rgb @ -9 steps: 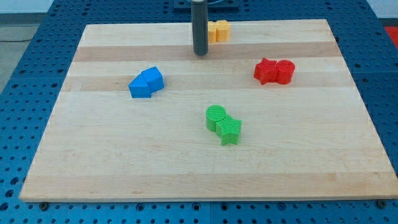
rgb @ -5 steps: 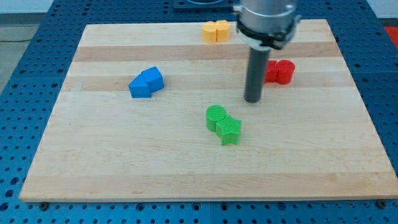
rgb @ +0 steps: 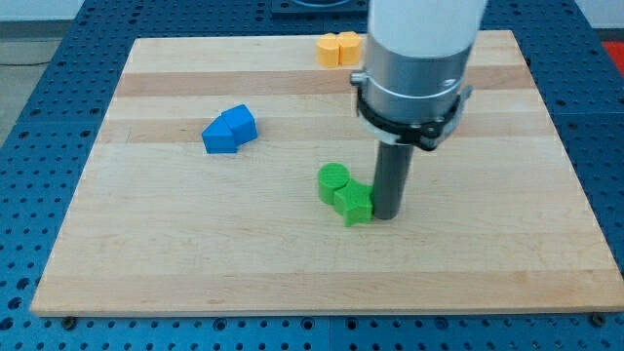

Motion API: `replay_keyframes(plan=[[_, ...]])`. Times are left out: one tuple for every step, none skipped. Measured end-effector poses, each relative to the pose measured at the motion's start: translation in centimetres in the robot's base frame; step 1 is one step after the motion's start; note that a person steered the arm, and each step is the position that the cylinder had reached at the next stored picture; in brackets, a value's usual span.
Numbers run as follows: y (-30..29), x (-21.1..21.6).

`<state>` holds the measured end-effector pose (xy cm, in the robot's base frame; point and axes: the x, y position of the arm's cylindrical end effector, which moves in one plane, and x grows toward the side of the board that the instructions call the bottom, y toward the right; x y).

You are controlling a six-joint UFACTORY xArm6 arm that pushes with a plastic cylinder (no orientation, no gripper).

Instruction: Slide the green star to the bottom left corner of the board

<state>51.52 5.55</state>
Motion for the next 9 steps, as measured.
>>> replay_keyframes(plan=[[-4.4,0.0],[-5.6,-1.9],[-6.0,-4.8],[-8.9,-5.1],[-13.4,-5.0],[-17.8,-2.9],[-20.1,-0.1],[-20.7,2.1],[-19.3,2.1]])
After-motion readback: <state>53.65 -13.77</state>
